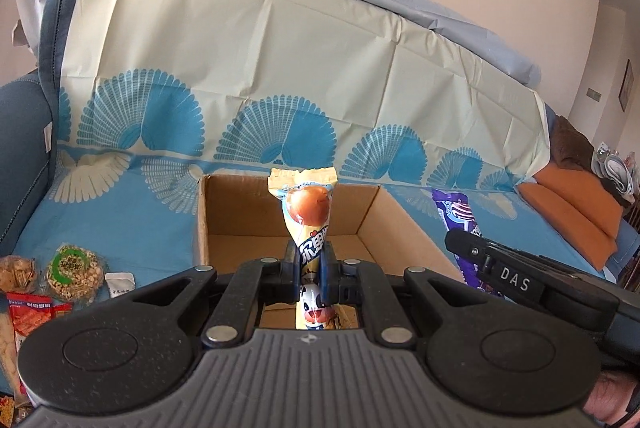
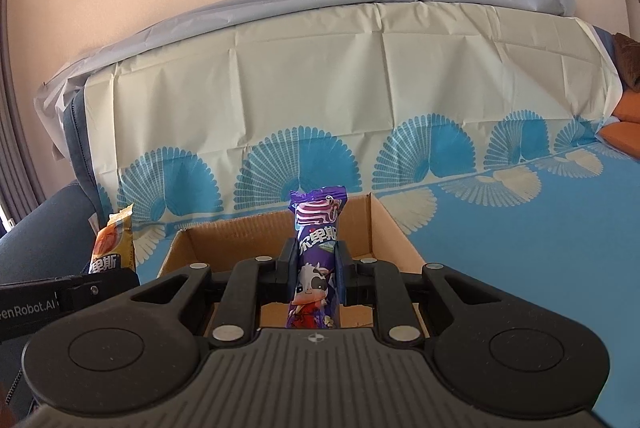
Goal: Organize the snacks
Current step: 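Carry the purple bar and cone snack with both tools over the cardboard box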
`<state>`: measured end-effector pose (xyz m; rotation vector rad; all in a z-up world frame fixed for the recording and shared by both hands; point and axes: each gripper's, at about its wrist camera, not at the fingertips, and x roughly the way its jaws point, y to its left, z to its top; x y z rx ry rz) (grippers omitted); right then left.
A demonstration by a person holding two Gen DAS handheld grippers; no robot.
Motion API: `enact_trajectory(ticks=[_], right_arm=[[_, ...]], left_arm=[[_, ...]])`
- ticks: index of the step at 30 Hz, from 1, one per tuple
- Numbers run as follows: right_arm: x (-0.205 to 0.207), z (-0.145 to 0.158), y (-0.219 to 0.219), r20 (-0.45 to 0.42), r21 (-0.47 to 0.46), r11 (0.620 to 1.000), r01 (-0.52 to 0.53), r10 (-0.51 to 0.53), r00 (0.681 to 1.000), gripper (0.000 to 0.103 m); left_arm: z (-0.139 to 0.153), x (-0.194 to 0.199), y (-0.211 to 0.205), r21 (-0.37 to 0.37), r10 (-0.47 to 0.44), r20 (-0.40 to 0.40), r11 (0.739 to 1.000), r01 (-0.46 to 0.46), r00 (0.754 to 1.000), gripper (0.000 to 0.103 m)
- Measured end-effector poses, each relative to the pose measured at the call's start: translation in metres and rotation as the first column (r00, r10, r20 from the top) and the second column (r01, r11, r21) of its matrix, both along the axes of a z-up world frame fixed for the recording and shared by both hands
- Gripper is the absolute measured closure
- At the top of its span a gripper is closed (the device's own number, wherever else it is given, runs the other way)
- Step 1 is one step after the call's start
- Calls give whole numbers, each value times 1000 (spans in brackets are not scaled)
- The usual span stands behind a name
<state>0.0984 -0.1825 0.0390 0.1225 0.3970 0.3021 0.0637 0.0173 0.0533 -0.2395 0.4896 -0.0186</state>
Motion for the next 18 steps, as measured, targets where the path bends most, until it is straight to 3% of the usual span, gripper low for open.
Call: enact_trajectory(ticks=[18], right_arm=[[3, -2, 10, -8, -43, 999, -9, 8, 1000, 84]], left_arm=[[-4, 5, -1, 3, 17, -47, 1000, -17, 999, 94]])
